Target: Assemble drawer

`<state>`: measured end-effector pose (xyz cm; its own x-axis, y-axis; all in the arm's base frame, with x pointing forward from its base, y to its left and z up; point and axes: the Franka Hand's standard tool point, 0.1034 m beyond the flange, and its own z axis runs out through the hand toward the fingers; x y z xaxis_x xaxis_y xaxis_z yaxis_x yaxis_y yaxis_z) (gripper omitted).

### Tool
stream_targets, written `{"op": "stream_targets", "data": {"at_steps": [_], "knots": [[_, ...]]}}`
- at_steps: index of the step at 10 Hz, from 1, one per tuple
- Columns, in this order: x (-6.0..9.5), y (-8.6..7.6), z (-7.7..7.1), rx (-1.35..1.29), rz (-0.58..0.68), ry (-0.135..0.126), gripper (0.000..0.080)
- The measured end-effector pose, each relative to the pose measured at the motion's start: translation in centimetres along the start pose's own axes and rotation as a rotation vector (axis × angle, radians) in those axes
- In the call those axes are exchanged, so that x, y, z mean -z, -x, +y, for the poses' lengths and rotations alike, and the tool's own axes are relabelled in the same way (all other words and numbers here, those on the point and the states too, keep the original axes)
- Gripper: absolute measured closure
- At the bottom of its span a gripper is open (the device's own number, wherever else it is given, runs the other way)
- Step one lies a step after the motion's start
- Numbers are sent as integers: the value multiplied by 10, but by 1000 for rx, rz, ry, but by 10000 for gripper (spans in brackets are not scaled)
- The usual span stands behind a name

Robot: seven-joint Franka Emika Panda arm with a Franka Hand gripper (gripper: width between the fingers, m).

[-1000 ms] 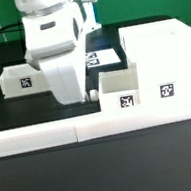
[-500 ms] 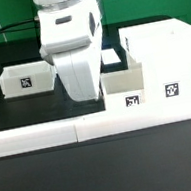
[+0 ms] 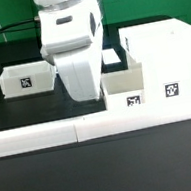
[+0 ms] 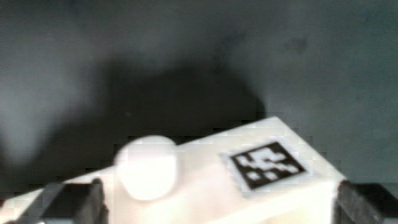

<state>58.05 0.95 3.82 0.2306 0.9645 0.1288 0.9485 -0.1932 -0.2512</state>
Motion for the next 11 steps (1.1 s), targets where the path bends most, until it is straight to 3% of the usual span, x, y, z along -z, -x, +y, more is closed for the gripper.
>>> {"op": "stream_targets", "data": {"at_steps": [3, 7, 9, 11], "knots": [[-4, -25, -1, 51, 15, -1, 150], [-3, -20, 0, 48, 7, 4, 150], [-7, 0, -5, 59, 0, -9, 150], [-13, 6, -12, 97, 0, -25, 150]]}}
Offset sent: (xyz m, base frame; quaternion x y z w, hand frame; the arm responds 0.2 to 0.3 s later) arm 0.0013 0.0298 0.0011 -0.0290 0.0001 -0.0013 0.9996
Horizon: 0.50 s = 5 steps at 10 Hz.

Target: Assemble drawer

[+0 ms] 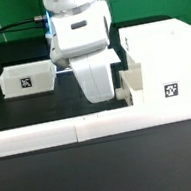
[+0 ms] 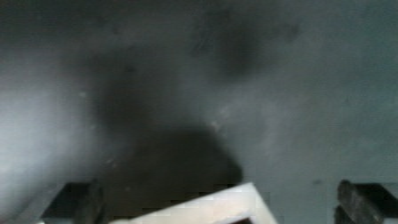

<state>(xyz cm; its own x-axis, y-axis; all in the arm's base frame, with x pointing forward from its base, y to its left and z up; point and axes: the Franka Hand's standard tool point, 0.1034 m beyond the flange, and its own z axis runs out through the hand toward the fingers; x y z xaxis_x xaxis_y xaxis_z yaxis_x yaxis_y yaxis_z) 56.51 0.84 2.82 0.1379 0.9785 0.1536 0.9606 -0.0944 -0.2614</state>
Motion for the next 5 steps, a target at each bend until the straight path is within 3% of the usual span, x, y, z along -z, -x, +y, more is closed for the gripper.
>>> {"op": "stream_targets", "data": {"at_steps": [2, 5], "knots": [[-2, 8, -5, 7, 2, -9, 150], [-6, 4, -10, 19, 4, -20, 150]]}}
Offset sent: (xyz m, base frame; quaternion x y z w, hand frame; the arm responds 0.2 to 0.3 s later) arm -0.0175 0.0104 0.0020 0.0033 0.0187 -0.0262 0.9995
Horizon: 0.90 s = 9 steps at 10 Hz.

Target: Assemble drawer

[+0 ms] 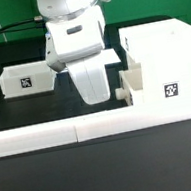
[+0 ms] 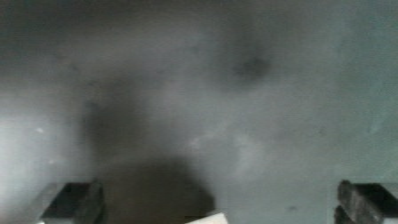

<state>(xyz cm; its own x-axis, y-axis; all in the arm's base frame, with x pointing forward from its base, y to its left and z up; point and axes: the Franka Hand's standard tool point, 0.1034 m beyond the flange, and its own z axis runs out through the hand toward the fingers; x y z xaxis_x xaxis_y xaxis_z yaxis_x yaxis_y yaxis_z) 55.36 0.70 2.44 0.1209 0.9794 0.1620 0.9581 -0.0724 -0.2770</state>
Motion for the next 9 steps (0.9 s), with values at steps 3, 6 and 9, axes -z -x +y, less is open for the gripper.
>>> {"op": "stream_targets", "data": {"at_steps": [3, 6, 9], "knots": [[3, -18, 2, -12, 0, -7, 150], [3, -21, 3, -39, -5, -15, 150], [2, -16, 9, -70, -5, 41, 150]]}}
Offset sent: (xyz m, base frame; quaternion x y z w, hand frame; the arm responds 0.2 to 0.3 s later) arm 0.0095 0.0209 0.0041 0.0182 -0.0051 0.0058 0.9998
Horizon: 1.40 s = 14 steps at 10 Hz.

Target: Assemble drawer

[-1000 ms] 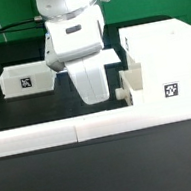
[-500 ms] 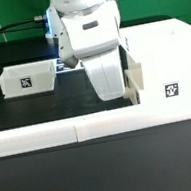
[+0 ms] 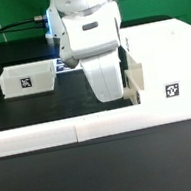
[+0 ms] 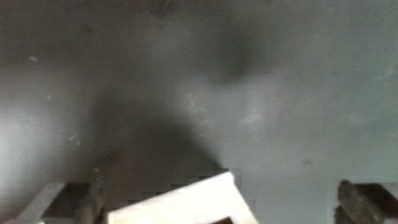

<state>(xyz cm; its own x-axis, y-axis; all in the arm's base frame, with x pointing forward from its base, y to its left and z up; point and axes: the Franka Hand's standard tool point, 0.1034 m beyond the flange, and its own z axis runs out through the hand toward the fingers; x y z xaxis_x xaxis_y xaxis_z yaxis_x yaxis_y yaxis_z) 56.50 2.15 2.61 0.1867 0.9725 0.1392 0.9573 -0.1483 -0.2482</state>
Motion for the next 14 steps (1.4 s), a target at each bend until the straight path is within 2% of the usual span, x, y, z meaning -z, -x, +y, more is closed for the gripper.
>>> {"op": "stream_targets", "data": {"at_steps": [1, 2, 3, 4, 5, 6, 8, 9, 10, 11, 12, 13, 14], "knots": [[1, 9, -1, -48, -4, 34, 150], [3, 18, -4, -65, -8, 50, 150], [4, 22, -7, -96, -9, 52, 150], [6, 26, -9, -114, -10, 72, 150], [7, 31, -16, -127, -11, 105, 150], [6, 32, -25, -141, -14, 110, 150], [5, 32, -24, -142, -14, 108, 150], [5, 37, -24, -151, -14, 106, 150], [9, 50, -23, -173, -17, 111, 150], [15, 62, -28, -191, -18, 142, 150], [21, 72, -38, -309, -13, 169, 150], [26, 80, -50, -460, -9, 185, 150], [29, 81, -58, -571, -3, 194, 150]]}}
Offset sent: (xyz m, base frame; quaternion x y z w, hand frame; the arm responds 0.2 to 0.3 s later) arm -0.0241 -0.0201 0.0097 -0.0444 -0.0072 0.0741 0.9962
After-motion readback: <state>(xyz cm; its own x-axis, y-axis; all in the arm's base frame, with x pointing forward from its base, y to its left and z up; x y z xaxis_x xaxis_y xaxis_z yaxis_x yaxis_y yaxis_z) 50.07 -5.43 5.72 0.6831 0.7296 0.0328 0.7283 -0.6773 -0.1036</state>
